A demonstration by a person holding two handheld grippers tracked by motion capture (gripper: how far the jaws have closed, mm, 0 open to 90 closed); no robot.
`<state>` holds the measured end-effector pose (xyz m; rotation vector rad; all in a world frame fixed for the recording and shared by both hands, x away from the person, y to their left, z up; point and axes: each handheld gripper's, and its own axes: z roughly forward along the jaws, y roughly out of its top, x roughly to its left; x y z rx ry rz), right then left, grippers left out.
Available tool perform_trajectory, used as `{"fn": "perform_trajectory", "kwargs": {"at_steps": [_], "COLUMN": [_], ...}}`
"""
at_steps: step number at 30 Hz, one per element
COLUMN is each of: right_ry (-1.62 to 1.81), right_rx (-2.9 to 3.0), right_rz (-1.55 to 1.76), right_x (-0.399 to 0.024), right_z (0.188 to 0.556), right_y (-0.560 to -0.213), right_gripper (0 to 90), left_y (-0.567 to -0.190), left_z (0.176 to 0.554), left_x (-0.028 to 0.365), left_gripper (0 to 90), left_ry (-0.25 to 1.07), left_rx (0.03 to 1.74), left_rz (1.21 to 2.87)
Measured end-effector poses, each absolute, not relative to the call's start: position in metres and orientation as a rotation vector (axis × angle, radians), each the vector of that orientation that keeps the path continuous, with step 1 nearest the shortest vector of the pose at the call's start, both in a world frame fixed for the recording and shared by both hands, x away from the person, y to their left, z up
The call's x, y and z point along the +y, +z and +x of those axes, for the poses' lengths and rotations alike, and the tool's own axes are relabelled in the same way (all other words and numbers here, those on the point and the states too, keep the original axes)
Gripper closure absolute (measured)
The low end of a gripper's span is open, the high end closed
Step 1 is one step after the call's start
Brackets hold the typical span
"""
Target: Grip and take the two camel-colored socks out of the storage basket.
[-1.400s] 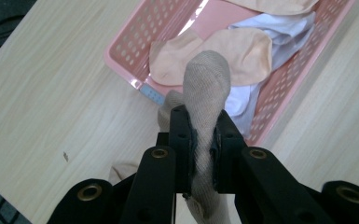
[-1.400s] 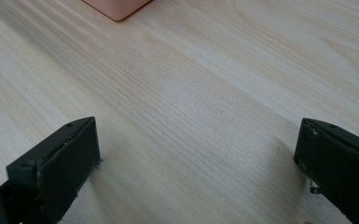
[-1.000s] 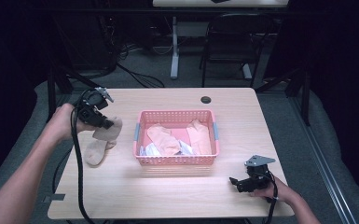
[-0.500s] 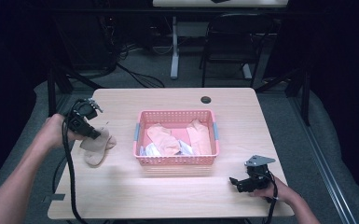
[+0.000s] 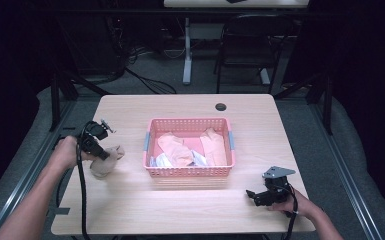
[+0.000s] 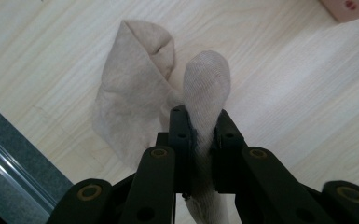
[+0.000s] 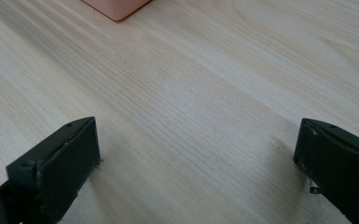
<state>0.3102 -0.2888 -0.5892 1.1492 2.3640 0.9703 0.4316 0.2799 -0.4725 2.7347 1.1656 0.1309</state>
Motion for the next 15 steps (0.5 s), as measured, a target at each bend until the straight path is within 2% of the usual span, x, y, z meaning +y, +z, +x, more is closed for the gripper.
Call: {"fn": "perform_trajectory", "kwargs": {"at_steps": [10,12,14,15], "right_ry": [0.979,0.973,0.979,0.979], "right_rx": [2.359,2.362,2.359,2.359], "right_rz": [1.153,1.150,1.153,1.153], "right_x": [-0.288,-0.289,-0.288,-0.288], "right_z": [0.310,0.310,0.310,0.310], "right_y": [-0.590,-0.589,-0.590,-0.590], "right_gripper": [0.0,0.0,0.0,0.0], "left_y": [-0.494,-0.495,-0.496,-0.496], "left_z": [0.443,0.445,0.446,0.446], "left_x": [0.286,0.287,0.287,0.287], "left_gripper": [77.7,72.1,59.8,59.8], "left_ry": [0.134,0.163,0.184,0.206], "left_rx": [1.244,1.262,1.277,1.298], "left_rz": [2.682,2.694,2.694,2.695]}}
